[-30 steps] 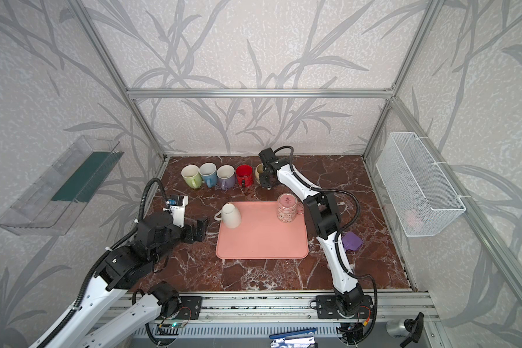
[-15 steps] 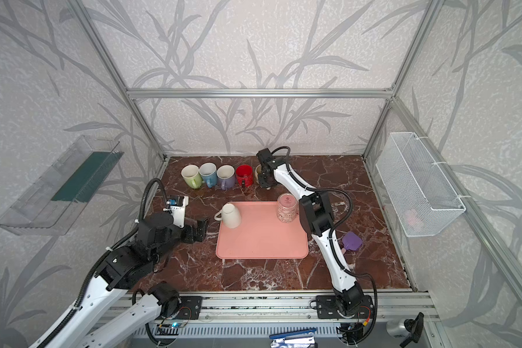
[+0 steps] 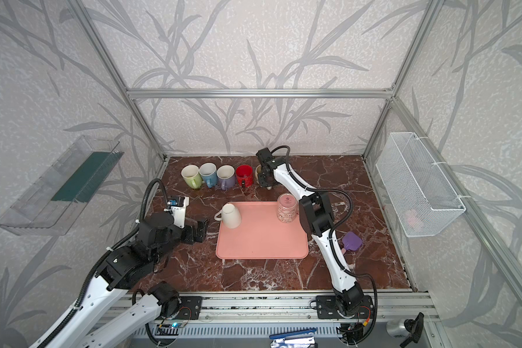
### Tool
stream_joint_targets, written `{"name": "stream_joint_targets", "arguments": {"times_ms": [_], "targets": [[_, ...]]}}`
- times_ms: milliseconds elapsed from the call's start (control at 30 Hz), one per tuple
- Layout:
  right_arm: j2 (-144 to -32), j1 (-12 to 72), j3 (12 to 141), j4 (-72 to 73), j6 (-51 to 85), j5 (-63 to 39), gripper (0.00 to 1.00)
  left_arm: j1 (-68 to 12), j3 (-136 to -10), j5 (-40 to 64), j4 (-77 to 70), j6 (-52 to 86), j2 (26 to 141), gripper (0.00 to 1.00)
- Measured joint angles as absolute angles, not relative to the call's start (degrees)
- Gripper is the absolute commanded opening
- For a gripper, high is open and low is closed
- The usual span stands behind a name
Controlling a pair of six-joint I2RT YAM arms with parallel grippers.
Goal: Turn the mug right side up
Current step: Place the mug at the top-center of the table.
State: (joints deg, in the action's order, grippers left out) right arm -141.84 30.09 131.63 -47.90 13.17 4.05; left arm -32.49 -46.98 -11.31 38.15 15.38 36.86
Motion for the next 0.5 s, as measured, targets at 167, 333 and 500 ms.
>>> {"name": "stream_joint_targets", "arguments": {"times_ms": [167, 333, 500], "targets": [[-141.67, 30.09, 131.28, -47.62, 12.99, 4.05, 0.53, -32.47, -46.83, -12.19, 38.17, 15.07, 36.84, 0.99], [-138.37, 30.09, 125.32, -44.86, 12.14, 3.64, 0.61, -32.47, -46.76, -12.40, 38.15, 14.98, 37.87, 0.99], [-130.80, 30.09, 115.15, -39.35, 10.63, 1.98, 0.66, -32.47, -46.76, -12.40, 38.15, 14.96, 40.53, 0.99]]}}
